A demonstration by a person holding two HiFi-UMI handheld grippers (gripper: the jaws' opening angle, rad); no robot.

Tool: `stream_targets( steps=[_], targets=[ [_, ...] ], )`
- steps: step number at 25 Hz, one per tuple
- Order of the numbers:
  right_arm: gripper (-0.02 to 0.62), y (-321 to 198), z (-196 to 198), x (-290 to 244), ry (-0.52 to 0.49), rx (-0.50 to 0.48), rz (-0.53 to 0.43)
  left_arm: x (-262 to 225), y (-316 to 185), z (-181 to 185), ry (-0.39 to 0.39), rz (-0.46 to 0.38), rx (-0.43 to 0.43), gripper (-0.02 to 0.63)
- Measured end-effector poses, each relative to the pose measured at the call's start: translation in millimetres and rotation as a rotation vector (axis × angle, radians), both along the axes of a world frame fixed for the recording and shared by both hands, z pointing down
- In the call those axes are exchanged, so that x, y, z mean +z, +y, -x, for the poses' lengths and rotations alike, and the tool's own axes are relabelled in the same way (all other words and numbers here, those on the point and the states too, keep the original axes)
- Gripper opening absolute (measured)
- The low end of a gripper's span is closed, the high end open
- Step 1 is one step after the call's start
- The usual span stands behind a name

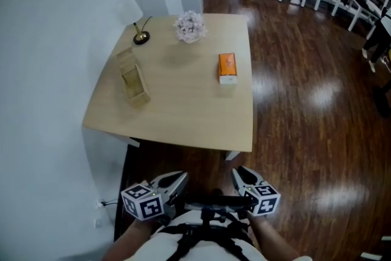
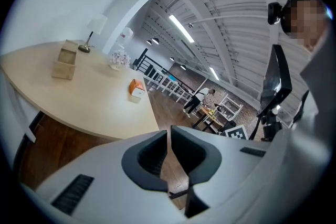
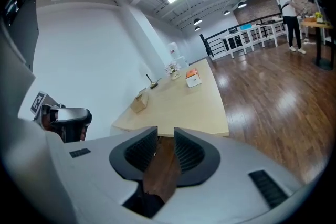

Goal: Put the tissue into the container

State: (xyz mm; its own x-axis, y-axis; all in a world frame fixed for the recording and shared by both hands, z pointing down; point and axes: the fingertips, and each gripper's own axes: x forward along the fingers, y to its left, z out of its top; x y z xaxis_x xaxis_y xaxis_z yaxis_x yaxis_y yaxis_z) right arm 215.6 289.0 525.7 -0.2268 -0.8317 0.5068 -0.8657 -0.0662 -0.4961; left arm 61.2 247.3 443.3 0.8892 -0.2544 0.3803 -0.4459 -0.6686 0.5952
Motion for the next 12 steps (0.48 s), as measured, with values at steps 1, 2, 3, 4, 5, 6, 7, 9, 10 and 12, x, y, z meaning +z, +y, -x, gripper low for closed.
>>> stream_targets(
  steps=[1, 2, 3, 4, 5, 6, 7, 9, 10, 12],
  targets=[
    [0.105, -3.5, -0.3, 0.9, 0.001, -0.003, 0.001, 0.6, -2.1, 1.3, -0.003, 0.004, -0.005, 0.016],
    [0.109, -7.5, 0.2, 0.9, 0.002, -0.007, 0.002, 1.6, -5.0, 3.8, -0.006, 0.008, -0.012, 0.017],
    [0.114, -12.1, 1.2, 0.0, 0.003, -0.011, 0.001, 2.8, -8.9, 7.0, -0.009, 0.011, -0.020, 0.017],
    [0.118, -17.4, 2.5, -1.6, 0.004, -0.015, 0.000, 4.0, -13.9, 10.4, -0.010, 0.013, -0.028, 0.017],
    [0.123, -23.2, 3.7, -3.8, 0.007, -0.018, -0.003, 5.0, -19.9, 13.7, -0.009, 0.013, -0.035, 0.016],
    [0.127, -29.4, 4.8, -6.2, 0.013, -0.019, -0.006, 6.0, -26.6, 16.6, -0.007, 0.012, -0.038, 0.017],
    [0.129, -35.6, 5.9, -8.2, 0.021, -0.017, -0.009, 7.0, -33.9, 19.1, -0.004, 0.010, -0.037, 0.016],
    [0.135, -47.5, 7.6, -10.0, 0.039, -0.005, -0.012, 9.0, -48.6, 23.1, 0.008, 0.010, -0.026, 0.017],
    [0.135, -53.3, 8.8, -10.5, 0.048, 0.002, -0.012, 9.6, -56.2, 24.9, 0.017, 0.009, -0.020, 0.017],
    [0.140, -67.0, 13.3, -11.5, 0.061, 0.014, -0.011, 10.0, -73.7, 29.6, 0.035, 0.003, -0.008, 0.016]
  ],
)
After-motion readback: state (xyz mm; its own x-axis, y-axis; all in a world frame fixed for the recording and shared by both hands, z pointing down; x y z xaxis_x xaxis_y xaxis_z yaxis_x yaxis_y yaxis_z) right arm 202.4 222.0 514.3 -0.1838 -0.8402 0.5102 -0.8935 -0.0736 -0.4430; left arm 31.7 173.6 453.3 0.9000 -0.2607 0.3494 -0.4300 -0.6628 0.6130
